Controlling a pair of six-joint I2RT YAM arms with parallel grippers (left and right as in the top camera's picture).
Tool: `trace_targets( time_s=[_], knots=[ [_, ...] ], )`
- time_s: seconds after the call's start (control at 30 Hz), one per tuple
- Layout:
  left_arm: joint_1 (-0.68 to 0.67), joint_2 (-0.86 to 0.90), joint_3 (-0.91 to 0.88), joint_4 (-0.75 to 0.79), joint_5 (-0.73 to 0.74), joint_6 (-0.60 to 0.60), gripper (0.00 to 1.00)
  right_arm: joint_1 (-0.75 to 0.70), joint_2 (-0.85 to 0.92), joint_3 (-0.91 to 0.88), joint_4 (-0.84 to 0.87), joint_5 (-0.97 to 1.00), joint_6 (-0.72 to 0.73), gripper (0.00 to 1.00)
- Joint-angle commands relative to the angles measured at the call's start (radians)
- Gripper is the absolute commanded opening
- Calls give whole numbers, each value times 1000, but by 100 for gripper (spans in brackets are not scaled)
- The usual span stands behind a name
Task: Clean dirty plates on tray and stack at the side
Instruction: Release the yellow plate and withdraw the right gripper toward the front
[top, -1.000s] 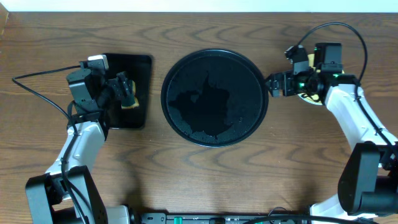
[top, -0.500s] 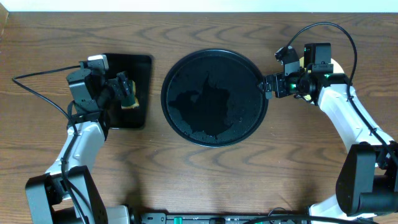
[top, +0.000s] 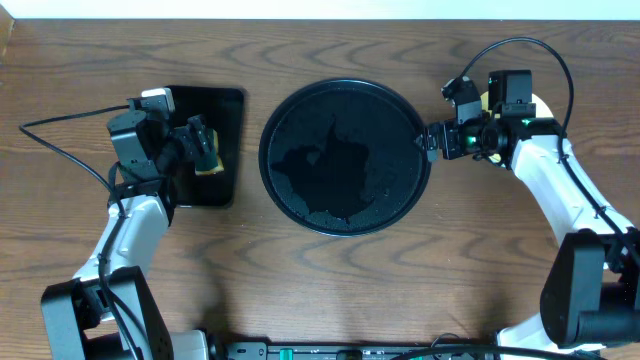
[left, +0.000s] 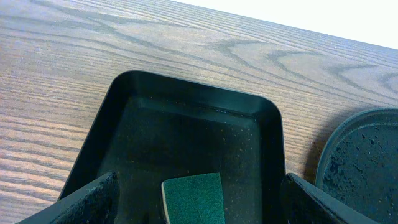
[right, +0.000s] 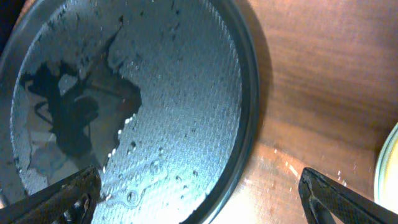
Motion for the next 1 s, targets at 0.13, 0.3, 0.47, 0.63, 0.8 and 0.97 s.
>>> trace_targets(
  time_s=[0.13,0.3,0.47,0.63,0.8,0.97],
  knots=[
    [-2,-2,5,2,-6,2,83,3,-250,2,-37,-6,-16,99],
    [-2,-2,5,2,-6,2,83,3,-461,2,-36,17,-17,99],
    [-2,-2,5,2,-6,2,83,4,-668,-4,-28,137,-16,99],
    [-2,-2,5,2,-6,2,83,0,-884,-91,48,239,-16,99],
    [-2,-2,5,2,-6,2,83,-29,-1154,-337,232,245,-11,99],
    [-2,-2,5,2,-6,2,83,-74,-1416,-616,351,245,37,99]
  ],
)
